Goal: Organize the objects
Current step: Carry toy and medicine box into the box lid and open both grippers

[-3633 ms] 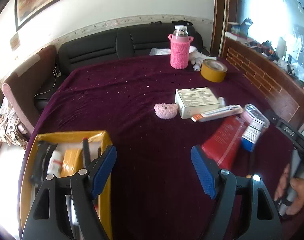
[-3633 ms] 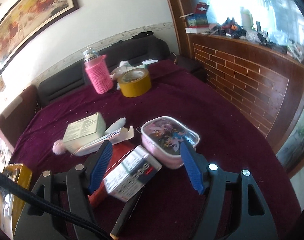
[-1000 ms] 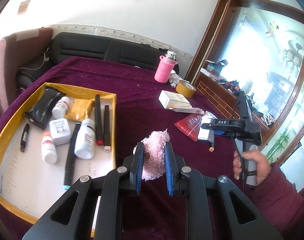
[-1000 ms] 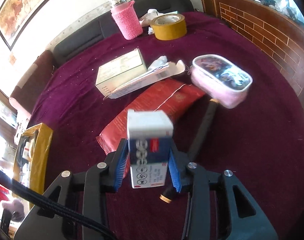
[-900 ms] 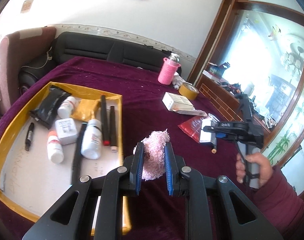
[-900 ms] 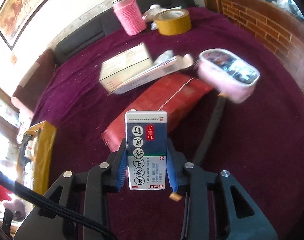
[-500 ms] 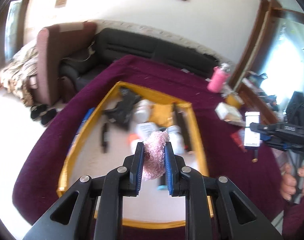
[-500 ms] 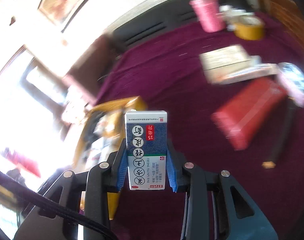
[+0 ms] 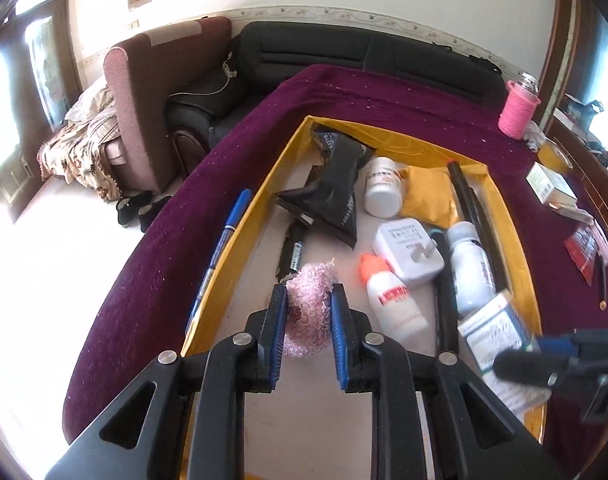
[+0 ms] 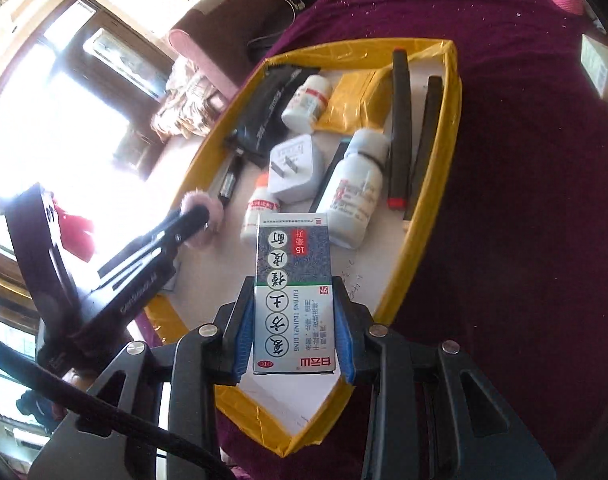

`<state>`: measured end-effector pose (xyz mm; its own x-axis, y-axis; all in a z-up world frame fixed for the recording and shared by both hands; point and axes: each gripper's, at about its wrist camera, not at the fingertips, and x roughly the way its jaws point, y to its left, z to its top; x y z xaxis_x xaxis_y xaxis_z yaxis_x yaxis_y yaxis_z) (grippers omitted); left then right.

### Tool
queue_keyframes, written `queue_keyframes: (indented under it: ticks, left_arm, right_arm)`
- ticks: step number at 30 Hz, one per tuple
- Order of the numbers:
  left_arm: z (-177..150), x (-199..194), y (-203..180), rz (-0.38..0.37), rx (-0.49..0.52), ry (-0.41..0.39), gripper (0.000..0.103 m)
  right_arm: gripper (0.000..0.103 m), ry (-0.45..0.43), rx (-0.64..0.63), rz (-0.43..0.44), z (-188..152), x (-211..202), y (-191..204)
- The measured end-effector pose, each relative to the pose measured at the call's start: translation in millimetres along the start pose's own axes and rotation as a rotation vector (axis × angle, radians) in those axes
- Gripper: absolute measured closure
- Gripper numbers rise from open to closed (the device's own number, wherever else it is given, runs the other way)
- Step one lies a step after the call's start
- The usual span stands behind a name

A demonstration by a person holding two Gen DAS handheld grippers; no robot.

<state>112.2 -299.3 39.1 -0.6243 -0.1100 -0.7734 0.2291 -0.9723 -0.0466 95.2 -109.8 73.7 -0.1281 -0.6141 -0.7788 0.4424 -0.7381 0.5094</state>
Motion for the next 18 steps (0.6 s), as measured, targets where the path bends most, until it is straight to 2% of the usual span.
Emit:
queue_keyframes:
  ticks: [4, 6, 9, 11, 14, 16, 18]
  left_arm:
    - [3, -2, 2, 0.003, -0.021, -0.017, 0.072]
    - [1, -7, 4, 0.018, -0.036, -0.038, 0.053]
    - [-1, -17, 9, 0.022, -0.071, -0.073, 0.045]
    - [-3, -25, 12, 0.025, -0.102, -0.093, 0.039]
    - [-8, -33, 14, 0.044, -0.124, -0.116, 0.037]
    - [-10, -36, 14, 0.059, -0.131, -0.123, 0.037]
    - [-12, -38, 12, 0.071, -0.136, -0.132, 0.037]
  right_arm:
    - [0.07, -0.02, -0.036, -0.09, -1, 8, 10]
    - [0.062, -0.035, -0.091, -0.146, -4, 9, 20]
    - [0.049, -0.087, -0.16, -0.219, -7, 2, 34]
    - [0.045, -0.139, -0.188, -0.289, -8, -2, 39]
    - [0.045, -0.233, -0.239, -0.407, -14, -14, 45]
    - [0.043, -0.294, -0.276, -0.519, -17, -20, 47]
    - [0.041, -0.316, -0.301, -0.597, -17, -21, 47]
